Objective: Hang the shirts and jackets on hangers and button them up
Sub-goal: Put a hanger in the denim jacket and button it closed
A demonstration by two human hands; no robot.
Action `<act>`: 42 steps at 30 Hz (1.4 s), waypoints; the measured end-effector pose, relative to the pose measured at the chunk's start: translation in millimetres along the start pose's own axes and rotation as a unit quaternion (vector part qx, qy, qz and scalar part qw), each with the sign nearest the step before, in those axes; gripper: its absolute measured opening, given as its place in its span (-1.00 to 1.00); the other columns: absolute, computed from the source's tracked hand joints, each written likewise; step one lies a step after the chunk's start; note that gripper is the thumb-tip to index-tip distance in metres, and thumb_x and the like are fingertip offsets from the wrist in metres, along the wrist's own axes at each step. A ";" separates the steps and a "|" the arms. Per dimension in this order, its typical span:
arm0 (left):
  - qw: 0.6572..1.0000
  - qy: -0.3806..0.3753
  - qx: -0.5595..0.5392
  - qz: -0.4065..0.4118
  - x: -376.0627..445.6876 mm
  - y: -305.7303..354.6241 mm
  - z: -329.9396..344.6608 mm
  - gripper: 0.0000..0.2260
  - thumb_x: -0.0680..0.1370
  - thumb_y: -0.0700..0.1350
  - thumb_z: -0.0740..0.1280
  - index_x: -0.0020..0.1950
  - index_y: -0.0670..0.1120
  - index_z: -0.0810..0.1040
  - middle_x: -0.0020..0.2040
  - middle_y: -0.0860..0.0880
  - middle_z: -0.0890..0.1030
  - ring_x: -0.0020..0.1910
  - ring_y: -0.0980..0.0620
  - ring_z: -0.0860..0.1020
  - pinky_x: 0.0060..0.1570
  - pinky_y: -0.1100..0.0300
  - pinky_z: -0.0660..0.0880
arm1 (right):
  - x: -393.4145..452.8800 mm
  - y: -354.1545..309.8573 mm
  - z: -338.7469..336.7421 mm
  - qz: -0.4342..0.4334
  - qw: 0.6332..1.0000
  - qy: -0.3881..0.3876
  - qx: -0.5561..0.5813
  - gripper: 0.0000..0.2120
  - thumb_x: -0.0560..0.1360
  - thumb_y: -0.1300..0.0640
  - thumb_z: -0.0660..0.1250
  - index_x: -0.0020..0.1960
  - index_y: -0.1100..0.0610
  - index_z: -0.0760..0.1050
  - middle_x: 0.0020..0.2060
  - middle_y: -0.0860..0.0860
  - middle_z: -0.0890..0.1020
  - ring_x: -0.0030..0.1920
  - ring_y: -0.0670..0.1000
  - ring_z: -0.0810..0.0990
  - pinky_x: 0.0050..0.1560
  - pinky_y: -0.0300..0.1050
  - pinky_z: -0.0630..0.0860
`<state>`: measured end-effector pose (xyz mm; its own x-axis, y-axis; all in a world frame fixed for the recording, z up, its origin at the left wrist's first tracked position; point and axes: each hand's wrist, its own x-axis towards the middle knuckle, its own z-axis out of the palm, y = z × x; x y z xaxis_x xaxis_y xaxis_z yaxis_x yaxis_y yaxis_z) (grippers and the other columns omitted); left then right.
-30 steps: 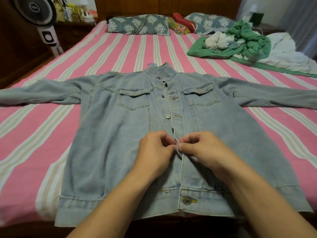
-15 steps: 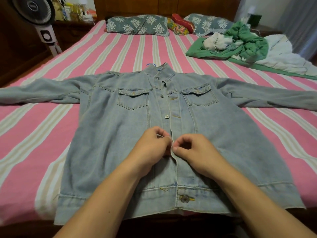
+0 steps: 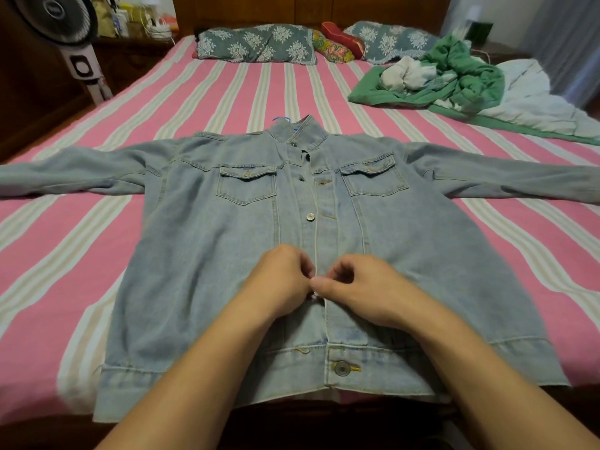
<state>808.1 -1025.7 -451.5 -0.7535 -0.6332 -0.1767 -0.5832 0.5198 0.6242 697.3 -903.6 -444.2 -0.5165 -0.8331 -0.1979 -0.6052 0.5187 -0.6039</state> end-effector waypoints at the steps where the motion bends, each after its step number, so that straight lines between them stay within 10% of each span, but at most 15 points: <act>1: 1.000 0.004 0.008 0.002 1.5 -0.9 0.9 -0.89 0.40 -0.18 0.45 -0.30 -0.02 0.59 -0.34 0.01 0.62 -0.26 0.03 0.58 -0.27 0.20 0.48 | -1.9 -2.4 -1.3 0.001 1.000 -0.017 -0.006 -0.50 0.30 -0.43 0.36 -0.09 0.00 0.56 -0.18 -0.10 0.65 -0.13 -0.10 0.61 -0.05 -0.04 0.57; 5: 0.997 -0.016 -0.080 0.014 2.8 -5.6 0.7 -0.93 0.45 -0.19 0.50 -0.21 -0.07 0.67 -0.31 0.02 0.65 -0.33 0.16 0.51 -0.18 0.24 0.49 | -3.5 -5.8 -4.9 -0.004 0.996 -0.068 -0.059 -0.52 0.29 -0.31 0.50 0.02 -0.09 0.42 -0.02 -0.15 0.49 0.02 -0.08 0.49 0.06 -0.08 0.50; 12: 0.991 0.032 -0.123 0.035 0.7 -8.8 11.1 -0.92 0.49 -0.19 0.47 -0.18 -0.05 0.66 -0.30 0.02 0.69 -0.28 0.05 0.64 -0.16 0.16 0.56 | 7.3 -3.9 9.2 0.041 0.997 0.063 -0.013 -0.87 0.42 0.03 0.41 -0.21 0.07 0.52 -0.29 -0.04 0.63 -0.20 0.01 0.59 -0.16 -0.05 0.51; 18: 0.957 0.013 -0.290 0.012 -5.4 -5.5 1.9 -0.90 0.54 -0.35 0.41 -0.15 -0.22 0.64 -0.36 -0.13 0.63 -0.47 0.09 0.51 -0.36 0.26 0.49 | -0.9 0.3 -11.7 0.080 0.922 0.026 0.379 -0.81 0.49 0.28 0.42 -0.28 0.11 0.65 -0.32 0.05 0.65 -0.29 -0.04 0.57 -0.21 -0.16 0.46; 26: 0.935 0.027 -0.354 0.012 -11.3 5.7 1.1 -0.82 0.53 -0.37 0.42 -0.21 -0.14 0.64 -0.36 -0.14 0.62 -0.43 0.03 0.53 -0.37 0.28 0.51 | -4.9 -3.5 -18.9 0.100 0.887 -0.016 0.450 -0.92 0.52 0.32 0.39 -0.10 0.28 0.66 -0.30 0.14 0.67 -0.37 -0.04 0.61 -0.37 -0.28 0.51; 36: 0.943 0.080 -0.321 -0.040 -12.1 4.0 7.2 -0.87 0.47 -0.25 0.51 -0.25 -0.07 0.68 -0.37 -0.01 0.67 -0.41 0.12 0.56 -0.29 0.21 0.48 | -11.1 -8.8 -12.9 0.045 0.925 -0.031 0.376 -0.81 0.57 0.45 0.22 0.07 0.30 0.56 -0.29 0.12 0.67 -0.36 -0.03 0.64 -0.34 -0.23 0.58; 42: 0.876 0.004 -0.472 -0.095 -10.5 12.4 -3.0 -0.87 0.60 -0.23 0.37 -0.15 -0.20 0.57 -0.44 -0.03 0.54 -0.53 0.12 0.48 -0.49 0.33 0.44 | -6.8 -11.6 1.7 0.004 0.956 0.035 0.290 -0.74 0.51 0.47 0.15 -0.05 0.18 0.52 -0.35 0.17 0.62 -0.39 0.12 0.65 -0.33 -0.04 0.64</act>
<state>809.7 -1014.3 -439.6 -0.6661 -0.6629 -0.3419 -0.1831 -0.2991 0.9365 708.9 -904.3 -437.2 -0.5715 -0.8041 -0.1636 -0.1744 0.3138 -0.9333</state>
